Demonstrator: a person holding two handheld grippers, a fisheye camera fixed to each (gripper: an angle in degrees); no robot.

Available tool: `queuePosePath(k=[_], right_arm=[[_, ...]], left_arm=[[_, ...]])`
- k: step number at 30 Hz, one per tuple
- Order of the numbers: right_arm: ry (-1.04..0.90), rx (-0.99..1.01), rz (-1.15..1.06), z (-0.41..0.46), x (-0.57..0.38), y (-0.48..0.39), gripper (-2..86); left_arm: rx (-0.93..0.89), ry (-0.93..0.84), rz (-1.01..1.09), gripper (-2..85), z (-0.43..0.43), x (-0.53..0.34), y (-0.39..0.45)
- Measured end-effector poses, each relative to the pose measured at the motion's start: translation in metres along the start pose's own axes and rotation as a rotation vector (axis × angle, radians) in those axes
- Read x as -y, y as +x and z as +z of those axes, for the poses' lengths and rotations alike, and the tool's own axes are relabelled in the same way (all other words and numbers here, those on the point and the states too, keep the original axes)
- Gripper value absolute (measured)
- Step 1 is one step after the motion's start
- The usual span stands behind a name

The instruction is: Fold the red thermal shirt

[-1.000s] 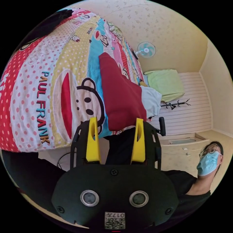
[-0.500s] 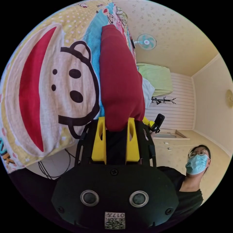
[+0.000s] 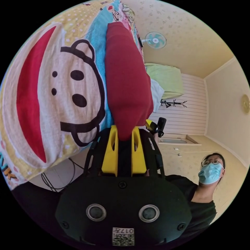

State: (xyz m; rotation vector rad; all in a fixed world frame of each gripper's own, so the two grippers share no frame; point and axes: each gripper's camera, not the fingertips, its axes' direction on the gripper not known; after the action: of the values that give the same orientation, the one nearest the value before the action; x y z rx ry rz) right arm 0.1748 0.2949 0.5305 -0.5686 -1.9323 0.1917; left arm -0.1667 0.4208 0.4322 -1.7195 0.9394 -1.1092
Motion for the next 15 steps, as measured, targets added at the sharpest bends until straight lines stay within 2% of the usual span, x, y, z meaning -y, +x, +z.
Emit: queuePosePath(k=[2,5,7,12,15], right_arm=[[0.073,0.116,0.138,-0.016,-0.016,0.018,14.8],[0.021,0.221,0.255,-0.010,-0.033,0.034,24.7],[0.013,0.322,0.285,-0.001,-0.042,0.039,27.0],[0.053,0.500,0.297,0.035,-0.037,0.034,27.0],[0.075,0.555,0.242,0.054,-0.019,0.015,23.0]], left_arm=[[-0.016,0.010,0.002,7.2,-0.002,-0.001,0.008],[0.019,-0.009,0.058,6.8,0.003,-0.004,0.034],[0.065,-0.030,0.097,6.6,0.013,-0.010,0.053],[0.105,-0.091,0.146,6.6,0.039,-0.025,0.067],[0.103,-0.099,0.133,6.6,0.045,-0.029,0.061]])
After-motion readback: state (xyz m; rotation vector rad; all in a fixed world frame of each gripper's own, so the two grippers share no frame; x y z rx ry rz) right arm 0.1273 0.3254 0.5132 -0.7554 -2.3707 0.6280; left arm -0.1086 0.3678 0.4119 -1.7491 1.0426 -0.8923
